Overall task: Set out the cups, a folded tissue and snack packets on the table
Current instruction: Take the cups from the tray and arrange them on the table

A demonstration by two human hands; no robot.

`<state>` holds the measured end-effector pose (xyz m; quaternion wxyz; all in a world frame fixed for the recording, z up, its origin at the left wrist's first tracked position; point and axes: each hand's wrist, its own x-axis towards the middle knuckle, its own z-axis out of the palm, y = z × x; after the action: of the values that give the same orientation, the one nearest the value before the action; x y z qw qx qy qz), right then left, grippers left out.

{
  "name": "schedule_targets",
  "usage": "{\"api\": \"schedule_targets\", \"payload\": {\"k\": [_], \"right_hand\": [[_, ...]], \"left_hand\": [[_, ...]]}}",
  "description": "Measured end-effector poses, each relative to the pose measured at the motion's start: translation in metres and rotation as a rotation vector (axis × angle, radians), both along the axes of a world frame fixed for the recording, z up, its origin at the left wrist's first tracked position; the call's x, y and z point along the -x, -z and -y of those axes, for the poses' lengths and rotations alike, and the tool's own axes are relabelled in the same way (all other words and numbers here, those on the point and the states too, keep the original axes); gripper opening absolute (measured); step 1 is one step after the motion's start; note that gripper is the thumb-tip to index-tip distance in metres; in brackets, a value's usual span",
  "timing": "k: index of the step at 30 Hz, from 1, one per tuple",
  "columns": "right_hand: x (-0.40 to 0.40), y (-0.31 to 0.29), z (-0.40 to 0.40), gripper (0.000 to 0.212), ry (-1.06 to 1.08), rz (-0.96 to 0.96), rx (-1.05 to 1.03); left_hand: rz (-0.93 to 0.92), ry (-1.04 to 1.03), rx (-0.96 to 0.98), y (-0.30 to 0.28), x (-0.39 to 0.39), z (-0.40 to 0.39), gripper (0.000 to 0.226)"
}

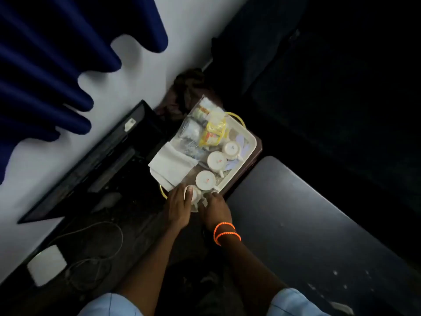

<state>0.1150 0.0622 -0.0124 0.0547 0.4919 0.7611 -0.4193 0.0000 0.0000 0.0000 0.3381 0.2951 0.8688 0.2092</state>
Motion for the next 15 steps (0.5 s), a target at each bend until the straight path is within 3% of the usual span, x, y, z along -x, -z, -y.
{"api": "schedule_targets", "payload": {"k": [8,15], "right_hand": [[0.026,0.010,0.017,0.028,0.366,-0.017,0.302],[0.017,-0.001,0.034,0.033,0.737,-0.282,0.510]], "left_hand": [[0.156,-0.156,0.112,0.012,0.024,-0.014,0.061],[0.081,-0.454,-0.019,0.004,0.011,0.003,0.048]]}}
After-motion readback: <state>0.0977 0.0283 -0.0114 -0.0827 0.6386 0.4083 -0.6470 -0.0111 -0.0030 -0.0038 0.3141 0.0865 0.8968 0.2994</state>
